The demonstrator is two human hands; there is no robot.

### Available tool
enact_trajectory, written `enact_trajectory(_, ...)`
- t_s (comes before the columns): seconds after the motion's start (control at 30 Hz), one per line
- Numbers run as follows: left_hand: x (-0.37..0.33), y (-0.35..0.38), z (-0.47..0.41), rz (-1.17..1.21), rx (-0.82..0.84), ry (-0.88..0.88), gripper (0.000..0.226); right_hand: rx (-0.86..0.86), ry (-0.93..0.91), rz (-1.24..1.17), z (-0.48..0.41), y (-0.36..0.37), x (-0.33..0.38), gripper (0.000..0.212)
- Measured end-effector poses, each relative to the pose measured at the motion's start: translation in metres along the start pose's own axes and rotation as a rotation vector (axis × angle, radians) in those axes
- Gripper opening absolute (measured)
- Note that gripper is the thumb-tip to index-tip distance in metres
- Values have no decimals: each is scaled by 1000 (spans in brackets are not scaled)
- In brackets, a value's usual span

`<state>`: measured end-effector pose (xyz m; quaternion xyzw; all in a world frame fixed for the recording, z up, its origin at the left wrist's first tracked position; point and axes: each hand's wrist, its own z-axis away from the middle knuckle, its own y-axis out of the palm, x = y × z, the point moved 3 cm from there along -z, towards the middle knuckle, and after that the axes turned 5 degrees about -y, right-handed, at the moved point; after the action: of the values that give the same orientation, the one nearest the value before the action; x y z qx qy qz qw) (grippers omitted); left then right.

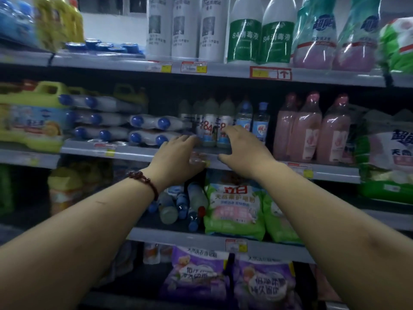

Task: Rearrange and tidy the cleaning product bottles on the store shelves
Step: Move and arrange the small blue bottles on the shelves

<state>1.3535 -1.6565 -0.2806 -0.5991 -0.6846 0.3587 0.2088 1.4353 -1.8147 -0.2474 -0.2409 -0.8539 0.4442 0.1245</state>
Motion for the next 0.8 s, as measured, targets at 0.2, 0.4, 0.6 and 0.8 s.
enact_trajectory(0.2,28,29,53,-67,101,-86,62,126,-68,-119,40,57,28,63)
enact_trajectory(0.4,75,82,74,-23,236,-223,59,221,-57,-248,51,128,33,60)
enact_trajectory(0.6,145,154,76,95,273,-400,23,200,31,-524,38,205,37,43)
enact_trajectory(0.8,167,189,68,283,297,-524,27,276,99,-467,-8,266,44,32)
